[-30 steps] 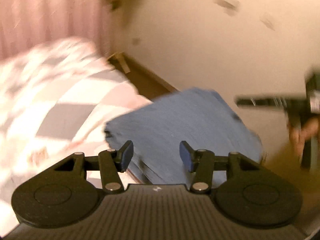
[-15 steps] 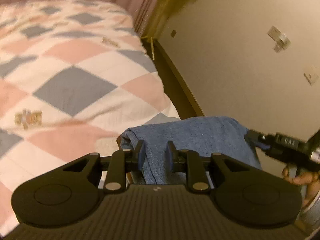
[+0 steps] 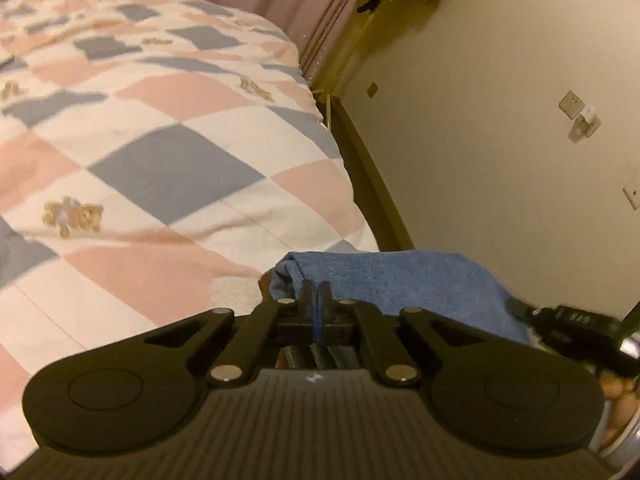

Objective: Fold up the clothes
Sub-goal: 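Carry the jeans bundle with both grippers toward the brown-and-fleece clothes stack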

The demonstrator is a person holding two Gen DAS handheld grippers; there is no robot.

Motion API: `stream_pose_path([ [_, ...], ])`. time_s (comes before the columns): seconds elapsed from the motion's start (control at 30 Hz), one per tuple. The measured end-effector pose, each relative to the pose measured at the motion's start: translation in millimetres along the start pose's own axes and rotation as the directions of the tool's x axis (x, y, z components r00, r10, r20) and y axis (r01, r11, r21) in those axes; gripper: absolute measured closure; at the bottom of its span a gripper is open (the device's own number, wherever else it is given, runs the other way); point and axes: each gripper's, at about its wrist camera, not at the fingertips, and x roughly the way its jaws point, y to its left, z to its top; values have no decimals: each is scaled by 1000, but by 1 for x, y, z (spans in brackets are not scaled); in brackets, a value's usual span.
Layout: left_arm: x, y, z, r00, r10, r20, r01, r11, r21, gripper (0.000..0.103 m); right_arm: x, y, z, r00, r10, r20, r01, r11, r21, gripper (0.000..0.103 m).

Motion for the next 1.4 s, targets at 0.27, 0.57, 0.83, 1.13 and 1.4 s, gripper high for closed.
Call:
stream_pose_path([
  [0.27,-25,-8,7,998,60,32,-63,995,83,103,-28,26,1,995,-13,102,23,995,-96,77],
  [0.57,-48,-88,-32,987,-149,-65,162,905,392,98,-58,57,-43,994,-77,72,92,964,-248,77],
  [0.83,-36,-64,-72,993,-86,-85,112,923,368,98,-54,32,-67,997,-77,16,78,986,-149,93],
  [1.13,-31,-64,-91,999,-29,-35,42,890,454,98,-53,-13,-69,966,-249,-69,256,960,115,103],
  [1.4,-44,-69,-86,999,-31,-20,37,893,448,98,-73,79,-73,996,-37,85,66,929,-365,91],
])
